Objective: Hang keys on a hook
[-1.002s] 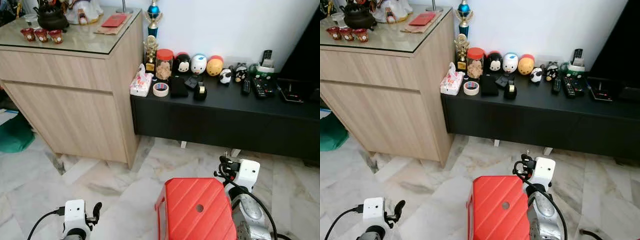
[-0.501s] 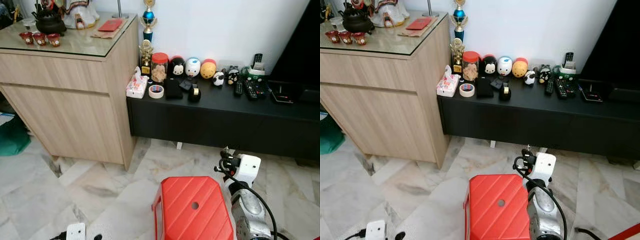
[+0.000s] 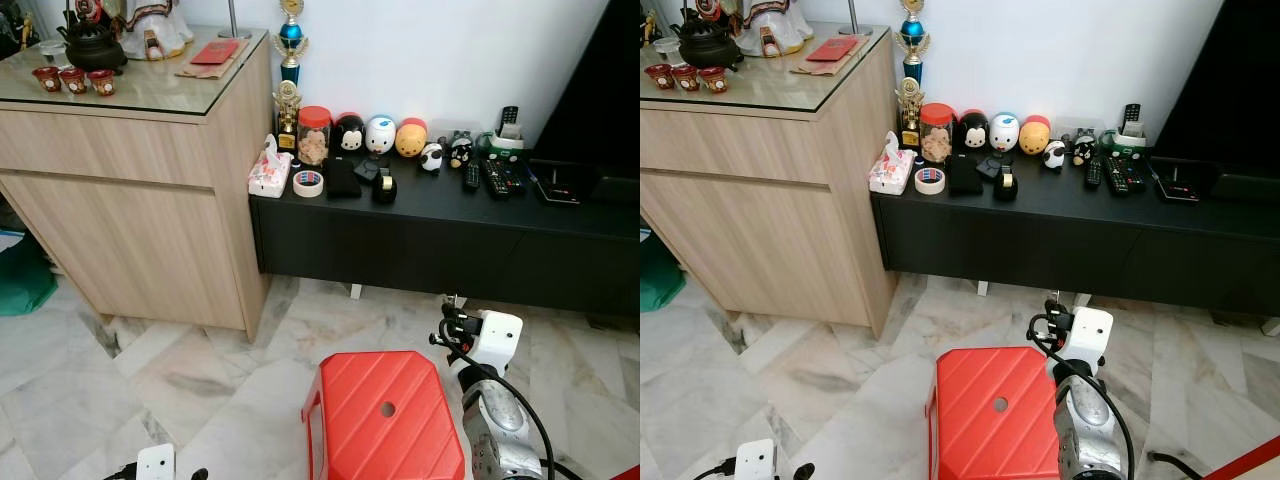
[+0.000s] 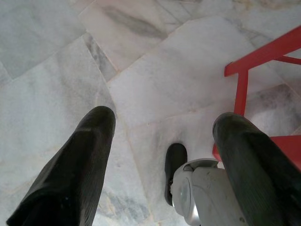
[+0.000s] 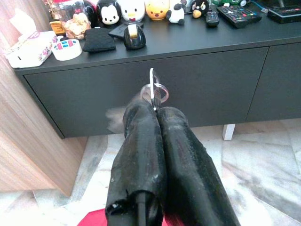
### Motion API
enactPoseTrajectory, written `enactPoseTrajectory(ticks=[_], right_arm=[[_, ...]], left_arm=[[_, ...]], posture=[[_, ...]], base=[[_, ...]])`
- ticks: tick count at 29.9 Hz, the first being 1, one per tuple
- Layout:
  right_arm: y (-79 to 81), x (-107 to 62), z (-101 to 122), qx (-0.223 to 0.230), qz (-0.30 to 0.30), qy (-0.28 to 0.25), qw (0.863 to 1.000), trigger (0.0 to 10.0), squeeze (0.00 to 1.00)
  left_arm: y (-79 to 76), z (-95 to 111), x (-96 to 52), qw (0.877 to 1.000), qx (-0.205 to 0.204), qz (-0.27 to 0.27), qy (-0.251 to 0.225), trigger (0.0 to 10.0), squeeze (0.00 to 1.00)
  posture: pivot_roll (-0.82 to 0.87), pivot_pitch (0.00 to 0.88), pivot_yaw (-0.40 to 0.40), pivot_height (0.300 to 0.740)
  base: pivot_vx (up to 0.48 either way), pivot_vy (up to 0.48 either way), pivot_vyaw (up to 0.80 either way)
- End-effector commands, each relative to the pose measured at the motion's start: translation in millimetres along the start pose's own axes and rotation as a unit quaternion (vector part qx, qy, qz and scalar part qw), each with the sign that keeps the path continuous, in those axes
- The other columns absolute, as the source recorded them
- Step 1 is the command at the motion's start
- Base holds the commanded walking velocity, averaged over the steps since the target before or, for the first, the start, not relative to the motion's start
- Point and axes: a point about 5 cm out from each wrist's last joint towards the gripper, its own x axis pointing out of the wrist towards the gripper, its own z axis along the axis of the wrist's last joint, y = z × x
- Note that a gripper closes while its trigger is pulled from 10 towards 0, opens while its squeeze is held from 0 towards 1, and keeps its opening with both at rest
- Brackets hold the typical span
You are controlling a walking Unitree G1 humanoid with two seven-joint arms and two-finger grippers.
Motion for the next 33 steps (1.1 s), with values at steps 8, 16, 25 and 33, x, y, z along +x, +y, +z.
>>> enactPoseTrajectory(ticks=[8,16,25,33], right_arm=[[-0.7,-0.3,-0.4,0.001,-0.004,-0.001,1.000,10.0,0.00],[-1.1,4.2,1.7,0.000,-0.006,0.001,1.000,10.0,0.00],[1.1,7.5,4.2,0.001,-0.005,0.000,1.000,10.0,0.00],[-1.5,6.8,3.0,-0.001,-0.009,0.002,1.000,10.0,0.00]], left_arm=[[-2.6,0.1,0.7,1.000,0.000,-0.007,0.004,10.0,0.00],[-5.9,0.8,1.6,1.000,0.003,-0.014,0.008,10.0,0.00],[-7.4,1.6,2.2,1.000,0.001,-0.014,0.007,10.0,0.00],[-8.9,-2.9,0.7,1.000,0.000,-0.016,0.015,10.0,0.00]], posture=[[0.02,0.000,-0.044,0.740],[0.03,0.000,-0.049,0.740],[0.03,0.000,-0.056,0.740],[0.03,0.000,-0.057,0.740]], base=[[-0.183,0.000,0.00],[-0.246,0.000,0.00],[-0.252,0.000,0.00],[-0.253,0.000,0.00]])
